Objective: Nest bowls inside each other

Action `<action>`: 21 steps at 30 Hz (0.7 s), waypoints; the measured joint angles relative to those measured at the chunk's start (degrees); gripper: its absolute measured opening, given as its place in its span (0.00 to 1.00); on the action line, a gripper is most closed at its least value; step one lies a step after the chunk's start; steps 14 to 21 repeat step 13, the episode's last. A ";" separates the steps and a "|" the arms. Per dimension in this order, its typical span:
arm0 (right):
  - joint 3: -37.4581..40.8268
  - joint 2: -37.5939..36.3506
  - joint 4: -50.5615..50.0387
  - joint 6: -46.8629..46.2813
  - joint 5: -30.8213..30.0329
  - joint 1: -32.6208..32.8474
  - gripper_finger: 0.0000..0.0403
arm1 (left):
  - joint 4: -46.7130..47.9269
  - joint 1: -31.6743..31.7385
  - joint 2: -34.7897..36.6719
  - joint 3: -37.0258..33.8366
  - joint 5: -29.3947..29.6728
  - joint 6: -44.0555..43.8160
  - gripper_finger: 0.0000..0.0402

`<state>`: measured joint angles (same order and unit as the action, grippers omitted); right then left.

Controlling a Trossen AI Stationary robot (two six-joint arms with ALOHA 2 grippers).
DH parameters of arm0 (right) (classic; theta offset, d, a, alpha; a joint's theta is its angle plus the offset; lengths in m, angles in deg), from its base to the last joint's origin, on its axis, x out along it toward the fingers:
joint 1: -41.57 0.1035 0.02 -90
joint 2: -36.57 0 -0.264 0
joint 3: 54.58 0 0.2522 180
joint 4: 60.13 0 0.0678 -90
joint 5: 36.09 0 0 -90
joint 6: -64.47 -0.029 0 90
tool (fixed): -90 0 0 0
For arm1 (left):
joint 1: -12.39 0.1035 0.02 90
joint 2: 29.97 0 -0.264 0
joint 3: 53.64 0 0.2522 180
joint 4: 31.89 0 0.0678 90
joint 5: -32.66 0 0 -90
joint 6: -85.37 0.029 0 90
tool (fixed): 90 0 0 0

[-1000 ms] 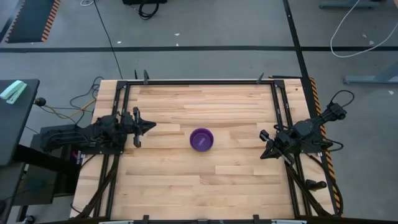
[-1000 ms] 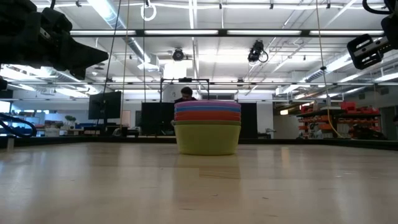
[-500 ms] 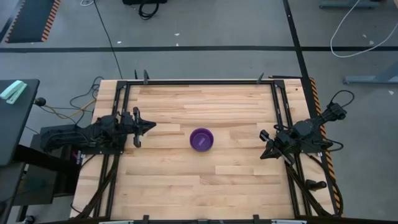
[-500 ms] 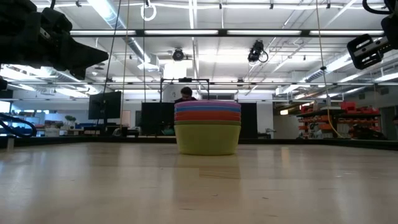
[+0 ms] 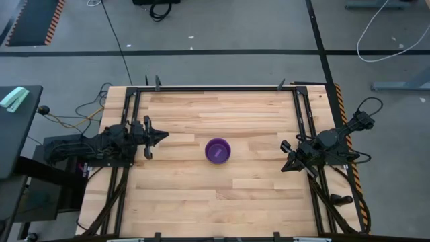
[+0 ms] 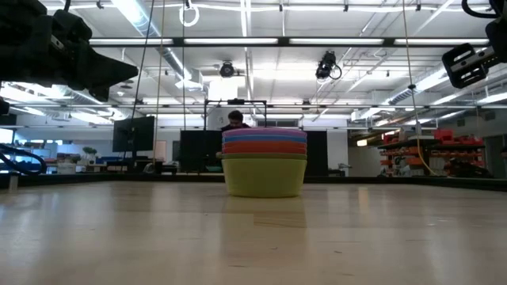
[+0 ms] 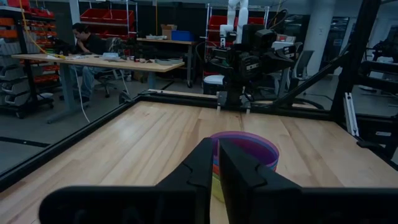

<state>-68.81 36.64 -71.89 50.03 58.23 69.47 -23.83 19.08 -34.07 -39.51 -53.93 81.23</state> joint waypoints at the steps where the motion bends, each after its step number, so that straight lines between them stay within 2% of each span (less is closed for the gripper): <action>1: 0.00 0.01 0.01 0.00 -0.02 0.00 0.03 | 0.00 -0.01 0.00 0.00 -0.01 0.00 0.08; 21: 0.00 0.00 0.00 0.00 -0.02 0.00 0.03 | 0.00 -0.01 0.01 0.01 -0.01 0.00 0.06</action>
